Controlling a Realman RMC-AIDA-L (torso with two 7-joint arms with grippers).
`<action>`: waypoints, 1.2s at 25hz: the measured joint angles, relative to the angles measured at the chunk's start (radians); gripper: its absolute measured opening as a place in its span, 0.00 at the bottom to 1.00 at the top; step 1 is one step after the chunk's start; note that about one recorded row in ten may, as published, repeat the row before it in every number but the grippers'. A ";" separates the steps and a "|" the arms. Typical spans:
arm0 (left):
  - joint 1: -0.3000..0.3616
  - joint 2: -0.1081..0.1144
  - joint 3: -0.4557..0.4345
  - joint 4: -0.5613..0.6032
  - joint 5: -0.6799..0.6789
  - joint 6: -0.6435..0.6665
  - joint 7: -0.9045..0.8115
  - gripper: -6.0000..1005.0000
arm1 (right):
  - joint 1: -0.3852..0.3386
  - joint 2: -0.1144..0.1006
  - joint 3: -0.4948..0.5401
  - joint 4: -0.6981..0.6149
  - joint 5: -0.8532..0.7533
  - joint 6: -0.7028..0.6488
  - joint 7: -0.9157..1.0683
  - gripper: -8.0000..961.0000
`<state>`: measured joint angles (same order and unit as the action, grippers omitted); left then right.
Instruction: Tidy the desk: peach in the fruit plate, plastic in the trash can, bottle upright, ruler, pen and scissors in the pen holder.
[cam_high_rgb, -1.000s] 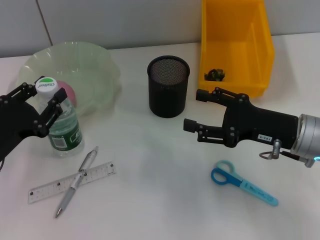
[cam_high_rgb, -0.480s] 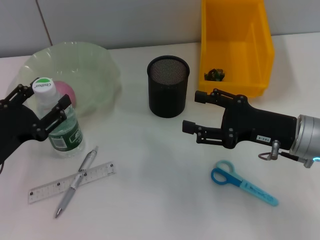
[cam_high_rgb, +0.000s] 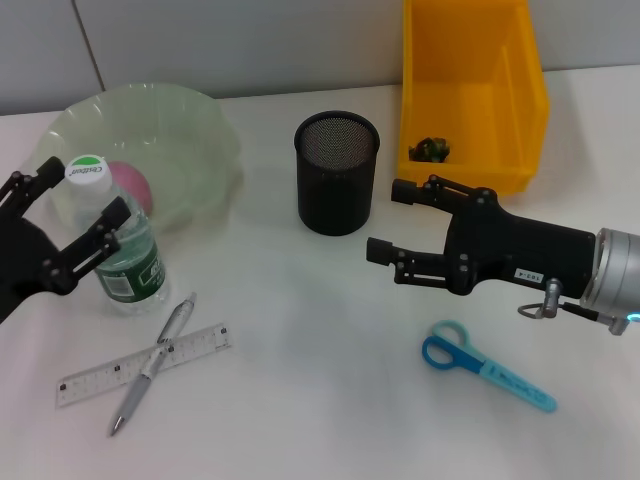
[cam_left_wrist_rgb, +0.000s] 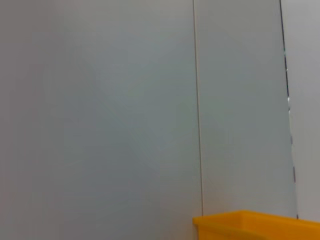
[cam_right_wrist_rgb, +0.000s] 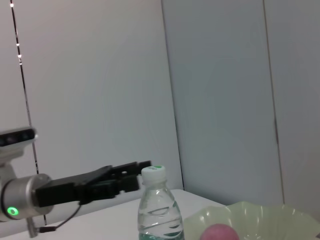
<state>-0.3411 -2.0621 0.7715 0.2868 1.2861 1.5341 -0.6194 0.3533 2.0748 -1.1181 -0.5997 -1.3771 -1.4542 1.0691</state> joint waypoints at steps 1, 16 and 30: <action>0.007 0.000 0.000 0.002 0.000 0.009 -0.004 0.83 | -0.002 0.000 0.000 -0.002 0.001 -0.001 0.002 0.87; 0.213 0.019 0.016 0.137 0.117 0.190 -0.077 0.84 | -0.009 -0.027 0.075 -0.538 -0.396 -0.027 0.764 0.87; 0.214 0.019 0.013 0.131 0.192 0.189 -0.080 0.84 | 0.365 -0.033 0.069 -0.957 -1.178 -0.534 1.545 0.87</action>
<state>-0.1270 -2.0428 0.7843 0.4179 1.4777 1.7226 -0.6989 0.7178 2.0422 -1.0490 -1.5564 -2.5552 -1.9885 2.6140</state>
